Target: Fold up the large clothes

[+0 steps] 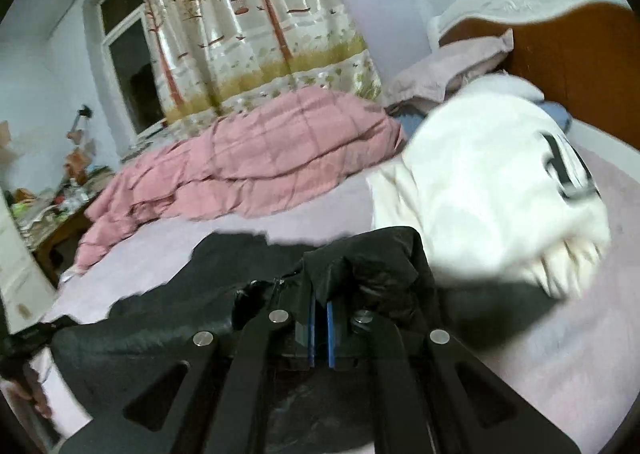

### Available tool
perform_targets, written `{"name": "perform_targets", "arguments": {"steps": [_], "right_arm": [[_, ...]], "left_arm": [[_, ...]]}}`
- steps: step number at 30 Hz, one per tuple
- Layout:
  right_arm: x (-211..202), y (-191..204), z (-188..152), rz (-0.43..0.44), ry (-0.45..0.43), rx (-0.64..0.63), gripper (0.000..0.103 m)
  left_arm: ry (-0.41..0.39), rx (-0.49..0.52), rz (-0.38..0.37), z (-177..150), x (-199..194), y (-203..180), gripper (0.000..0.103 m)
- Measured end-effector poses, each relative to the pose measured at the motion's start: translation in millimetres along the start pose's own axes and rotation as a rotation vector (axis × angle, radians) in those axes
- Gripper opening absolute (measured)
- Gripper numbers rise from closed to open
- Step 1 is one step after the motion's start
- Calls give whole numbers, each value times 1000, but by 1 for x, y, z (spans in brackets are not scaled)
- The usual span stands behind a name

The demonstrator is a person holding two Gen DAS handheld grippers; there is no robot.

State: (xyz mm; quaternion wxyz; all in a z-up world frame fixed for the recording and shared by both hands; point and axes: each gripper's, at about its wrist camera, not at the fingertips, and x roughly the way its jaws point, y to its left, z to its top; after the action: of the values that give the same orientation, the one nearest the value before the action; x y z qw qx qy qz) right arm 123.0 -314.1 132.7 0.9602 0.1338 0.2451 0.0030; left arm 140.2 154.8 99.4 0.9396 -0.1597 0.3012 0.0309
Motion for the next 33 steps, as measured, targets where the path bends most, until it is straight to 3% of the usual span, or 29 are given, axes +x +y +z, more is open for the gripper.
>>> {"name": "perform_targets", "arguments": {"steps": [2, 6, 10, 11, 12, 14, 16, 18, 19, 21, 22, 23, 25, 26, 28, 30, 33], "right_arm": [[29, 7, 12, -31, -11, 1, 3], [85, 19, 29, -56, 28, -28, 3], [134, 15, 33, -104, 52, -31, 3], [143, 15, 33, -114, 58, -34, 3], [151, 13, 32, -120, 65, -38, 3], [161, 9, 24, -125, 77, -65, 3], [167, 2, 12, -105, 97, -108, 3], [164, 0, 7, -93, 106, -116, 3], [156, 1, 9, -94, 107, -119, 4], [134, 3, 15, -97, 89, -126, 12], [123, 1, 18, -92, 83, -116, 20], [109, -2, 23, -74, 76, -87, 36], [86, -10, 28, -30, 63, -38, 63], [76, -14, 27, -20, 64, -29, 64], [66, -18, 22, -10, 75, -31, 64], [62, -20, 12, 24, 101, -38, 64], [68, -11, 1, 37, 135, -110, 64]], "left_arm": [[-16, 5, 37, 19, 24, 0, 3], [-30, -10, 63, 45, 74, 13, 3], [71, -47, -63, 44, 100, 24, 3], [61, -33, -43, 40, 93, 25, 12], [55, -18, -19, 36, 85, 27, 39], [49, -61, 37, 29, 62, 39, 71], [-24, -154, 5, 22, 33, 59, 75], [-20, -169, -25, 23, 28, 66, 81], [17, -144, -46, 24, 35, 65, 84], [175, -59, -104, 22, 61, 58, 91], [235, -29, -130, 17, 74, 55, 91], [276, -2, -141, 12, 85, 52, 91], [300, 19, -119, 3, 98, 48, 90], [287, 14, -124, 0, 100, 46, 83], [251, 28, -147, -2, 98, 39, 59], [165, 81, -105, 0, 85, 29, 18], [-21, 164, -87, 8, 54, 13, 15]]}}
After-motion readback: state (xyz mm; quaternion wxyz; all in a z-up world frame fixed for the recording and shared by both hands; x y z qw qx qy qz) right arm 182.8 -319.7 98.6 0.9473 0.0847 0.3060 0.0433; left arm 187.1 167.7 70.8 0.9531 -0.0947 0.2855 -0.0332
